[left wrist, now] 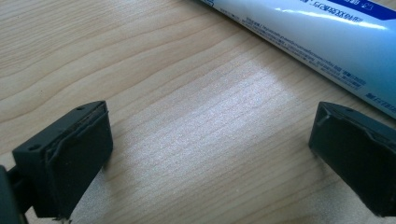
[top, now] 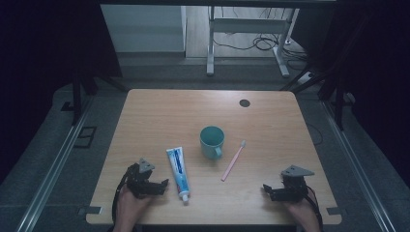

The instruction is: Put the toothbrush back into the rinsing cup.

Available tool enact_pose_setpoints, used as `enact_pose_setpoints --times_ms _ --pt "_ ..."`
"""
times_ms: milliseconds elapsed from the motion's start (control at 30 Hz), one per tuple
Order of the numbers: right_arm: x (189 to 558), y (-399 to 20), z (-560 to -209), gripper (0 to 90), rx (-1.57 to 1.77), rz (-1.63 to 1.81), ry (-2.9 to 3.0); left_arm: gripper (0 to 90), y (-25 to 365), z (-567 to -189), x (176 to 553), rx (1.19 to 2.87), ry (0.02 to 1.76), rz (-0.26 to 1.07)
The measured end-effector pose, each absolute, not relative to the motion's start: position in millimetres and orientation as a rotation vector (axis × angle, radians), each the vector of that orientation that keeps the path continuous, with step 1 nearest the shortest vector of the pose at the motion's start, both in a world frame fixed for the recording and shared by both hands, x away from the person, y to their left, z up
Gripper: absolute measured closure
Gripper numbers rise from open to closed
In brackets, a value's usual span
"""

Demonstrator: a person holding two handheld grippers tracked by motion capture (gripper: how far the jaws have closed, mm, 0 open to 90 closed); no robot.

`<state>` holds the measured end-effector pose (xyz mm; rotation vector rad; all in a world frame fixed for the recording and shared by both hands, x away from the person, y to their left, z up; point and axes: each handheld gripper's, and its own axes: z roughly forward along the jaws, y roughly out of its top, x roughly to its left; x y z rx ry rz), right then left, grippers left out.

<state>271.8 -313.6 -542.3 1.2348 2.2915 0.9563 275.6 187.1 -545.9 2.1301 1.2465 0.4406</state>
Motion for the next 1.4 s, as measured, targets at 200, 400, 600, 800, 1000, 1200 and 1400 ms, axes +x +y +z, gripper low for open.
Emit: enact_pose_setpoints --times_ms 200,400,600,800,1000,1200,1400 --pt "272 -314 -542 3.9 1.235 0.957 2.293 0.0 187 -546 276 2.126 1.252 0.444" --pt "271 -313 -542 3.9 1.228 0.959 2.295 0.0 187 -546 276 2.125 1.252 0.444" --pt "270 -313 -542 4.1 1.218 0.962 2.305 0.0 187 -546 276 2.125 1.253 0.444" --pt "269 -314 -542 8.4 1.204 0.982 2.305 0.0 187 -546 276 2.125 1.253 0.444" --pt "270 -316 -539 13.3 1.202 1.0 2.323 0.0 187 -546 276 2.125 1.253 0.444" --pt "269 -315 -533 14.7 1.177 0.996 2.324 0.0 187 -546 276 2.125 1.253 0.444" --pt "268 -314 -530 19.3 1.17 1.0 2.343 0.0 187 -546 276 2.126 1.253 0.444"
